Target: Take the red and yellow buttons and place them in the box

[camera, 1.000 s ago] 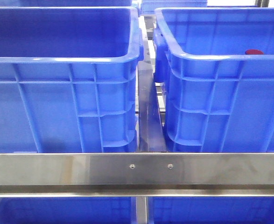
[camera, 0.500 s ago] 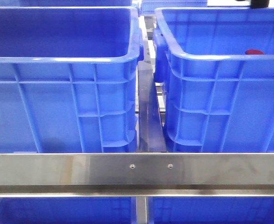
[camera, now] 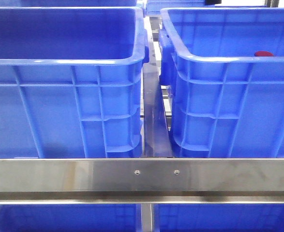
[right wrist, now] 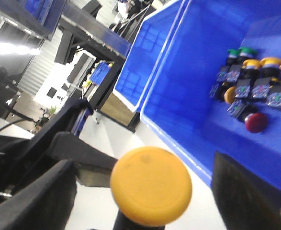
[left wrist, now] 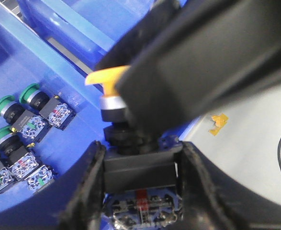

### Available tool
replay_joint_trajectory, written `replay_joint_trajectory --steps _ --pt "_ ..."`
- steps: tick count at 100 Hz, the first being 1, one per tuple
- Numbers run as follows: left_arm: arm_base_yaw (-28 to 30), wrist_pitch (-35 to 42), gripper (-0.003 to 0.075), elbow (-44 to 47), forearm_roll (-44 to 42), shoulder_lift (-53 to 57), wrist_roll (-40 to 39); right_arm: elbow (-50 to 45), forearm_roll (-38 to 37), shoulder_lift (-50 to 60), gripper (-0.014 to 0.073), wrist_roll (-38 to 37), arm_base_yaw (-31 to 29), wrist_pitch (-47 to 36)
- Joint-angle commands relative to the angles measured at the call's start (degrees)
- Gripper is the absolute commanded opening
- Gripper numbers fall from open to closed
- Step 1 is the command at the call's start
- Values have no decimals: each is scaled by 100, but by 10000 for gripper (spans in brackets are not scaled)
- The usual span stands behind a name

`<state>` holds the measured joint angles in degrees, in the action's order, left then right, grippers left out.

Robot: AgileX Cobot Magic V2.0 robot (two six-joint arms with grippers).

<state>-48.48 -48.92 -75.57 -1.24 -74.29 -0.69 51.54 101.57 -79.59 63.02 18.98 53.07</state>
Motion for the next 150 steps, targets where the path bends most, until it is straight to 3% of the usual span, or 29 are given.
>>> replay_joint_trajectory --steps 1,20,29,42,64,74,114,128,150 --pt "-42 317 -19 -164 12 194 -19 190 842 110 533 25 18 247" --pt "-42 317 -19 -164 12 194 -19 190 842 110 250 25 18 273" --pt "-42 310 -18 -164 -39 194 -19 190 842 110 192 25 18 286" --pt "-42 287 43 -164 -114 194 -19 190 842 110 193 25 18 280" --pt "-32 281 362 -164 -429 194 -415 190 838 128 193 145 -31 143" --pt "-32 258 447 -164 -871 194 -823 190 838 135 193 225 -131 108" --pt "171 377 454 87 -1070 678 -1166 190 838 139 193 333 -1221 352" --pt "836 599 454 512 -1080 1002 -1360 190 838 139 193 333 -1547 618" --pt "2455 694 454 1131 -1056 1616 -1373 190 838 139 193 333 -1783 780"
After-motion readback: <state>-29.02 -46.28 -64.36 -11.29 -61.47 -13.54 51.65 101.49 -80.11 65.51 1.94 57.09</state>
